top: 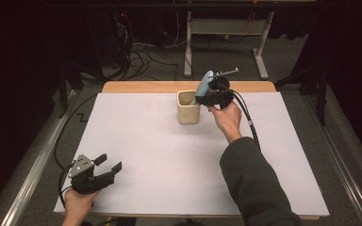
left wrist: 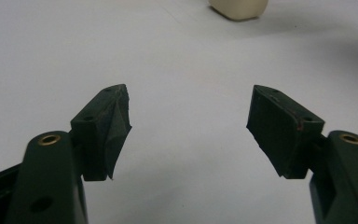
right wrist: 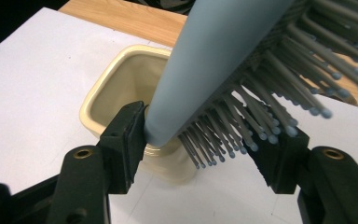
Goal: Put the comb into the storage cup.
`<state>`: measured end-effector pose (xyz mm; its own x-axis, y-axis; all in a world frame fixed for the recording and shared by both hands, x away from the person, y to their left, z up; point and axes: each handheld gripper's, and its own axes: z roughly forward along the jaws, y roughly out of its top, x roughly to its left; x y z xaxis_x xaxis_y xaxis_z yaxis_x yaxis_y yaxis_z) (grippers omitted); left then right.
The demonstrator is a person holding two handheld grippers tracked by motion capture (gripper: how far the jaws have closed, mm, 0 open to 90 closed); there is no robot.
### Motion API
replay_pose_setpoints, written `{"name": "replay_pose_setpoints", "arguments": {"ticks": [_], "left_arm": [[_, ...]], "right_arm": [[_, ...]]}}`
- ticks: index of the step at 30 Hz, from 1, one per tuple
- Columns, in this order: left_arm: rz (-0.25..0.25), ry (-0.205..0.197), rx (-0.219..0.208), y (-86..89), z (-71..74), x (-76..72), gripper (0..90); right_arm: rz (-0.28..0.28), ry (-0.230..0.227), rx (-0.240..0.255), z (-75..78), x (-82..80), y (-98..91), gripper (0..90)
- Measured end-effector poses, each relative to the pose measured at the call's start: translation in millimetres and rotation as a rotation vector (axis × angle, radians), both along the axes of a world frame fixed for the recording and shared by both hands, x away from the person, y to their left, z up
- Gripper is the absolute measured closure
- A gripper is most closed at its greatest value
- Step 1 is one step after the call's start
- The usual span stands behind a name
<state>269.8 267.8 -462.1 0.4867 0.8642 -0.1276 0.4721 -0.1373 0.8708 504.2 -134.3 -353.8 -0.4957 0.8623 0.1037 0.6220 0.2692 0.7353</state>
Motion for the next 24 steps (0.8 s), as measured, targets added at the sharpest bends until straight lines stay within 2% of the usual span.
{"name": "replay_pose_setpoints", "arguments": {"ticks": [1,3,9,24], "left_arm": [[0.000,0.000,0.000,0.0,0.1,0.0,30.2],[0.001,0.000,-0.003,-0.3,-0.1,0.1,30.2],[0.000,0.006,0.000,-0.1,-0.6,0.9,30.2],[0.004,0.006,-0.006,0.1,-0.6,0.7,30.4]], "right_arm": [[0.001,-0.012,0.012,-1.2,-1.2,-1.6,41.0],[-0.002,-0.009,0.026,-2.9,-2.5,-4.3,40.8],[0.001,-0.029,0.046,-0.8,-6.9,-11.6,39.9],[0.015,-0.093,0.062,6.6,-20.6,-23.6,36.7]]}}
